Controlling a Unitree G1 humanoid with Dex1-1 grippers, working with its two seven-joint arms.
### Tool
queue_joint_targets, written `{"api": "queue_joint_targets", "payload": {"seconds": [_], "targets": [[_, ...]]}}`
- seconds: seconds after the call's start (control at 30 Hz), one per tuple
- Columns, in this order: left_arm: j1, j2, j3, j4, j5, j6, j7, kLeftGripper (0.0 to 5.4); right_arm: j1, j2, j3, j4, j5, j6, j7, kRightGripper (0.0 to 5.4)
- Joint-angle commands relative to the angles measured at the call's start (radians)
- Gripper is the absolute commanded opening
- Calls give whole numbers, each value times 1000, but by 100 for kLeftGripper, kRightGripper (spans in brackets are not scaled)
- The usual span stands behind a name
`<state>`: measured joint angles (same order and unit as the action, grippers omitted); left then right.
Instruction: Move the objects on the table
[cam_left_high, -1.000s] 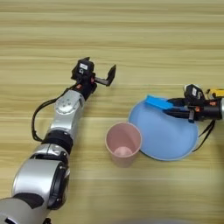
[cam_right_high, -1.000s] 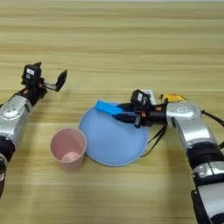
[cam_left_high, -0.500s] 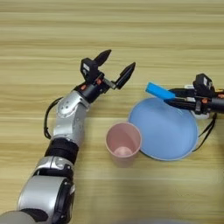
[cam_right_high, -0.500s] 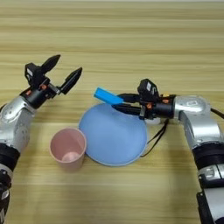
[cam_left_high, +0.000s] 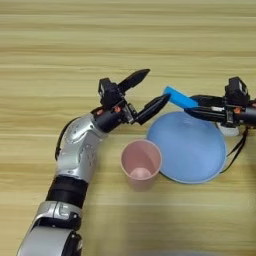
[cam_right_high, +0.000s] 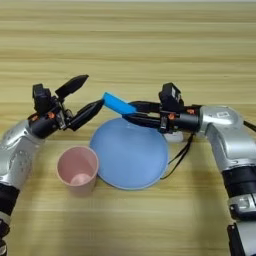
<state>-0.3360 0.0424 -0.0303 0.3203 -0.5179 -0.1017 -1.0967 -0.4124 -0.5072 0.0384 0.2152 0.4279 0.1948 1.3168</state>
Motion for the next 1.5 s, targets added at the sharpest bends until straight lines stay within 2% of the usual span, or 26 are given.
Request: {"api": "queue_joint_targets", "payload": {"seconds": [0.03, 0.17, 0.33, 0.53, 0.73, 0.9, 1.23, 1.5], "targets": [[21, 17, -19, -44, -10, 42, -24, 540, 28, -17, -3, -91, 34, 40, 4, 140], [31, 20, -25, -63, -17, 63, -39, 540, 47, -18, -6, -159, 69, 78, 5, 140], [40, 23, -19, -91, -47, 106, -60, 540, 71, -18, -3, -233, 126, 131, 16, 140], [56, 36, -17, -137, -100, 171, -100, 540, 78, -21, -3, -267, 176, 186, 25, 140], [66, 44, -20, -159, -120, 198, -123, 540, 81, -26, -11, -292, 217, 225, 29, 140], [70, 49, -17, -170, -137, 219, -141, 492, 83, -26, -1, -279, 204, 216, 28, 140], [77, 52, -22, -174, -128, 223, -155, 391, 81, -22, 5, -277, 202, 219, 22, 140], [78, 53, -25, -177, -127, 225, -158, 314, 87, -15, 44, -255, 175, 210, 24, 140]]}}
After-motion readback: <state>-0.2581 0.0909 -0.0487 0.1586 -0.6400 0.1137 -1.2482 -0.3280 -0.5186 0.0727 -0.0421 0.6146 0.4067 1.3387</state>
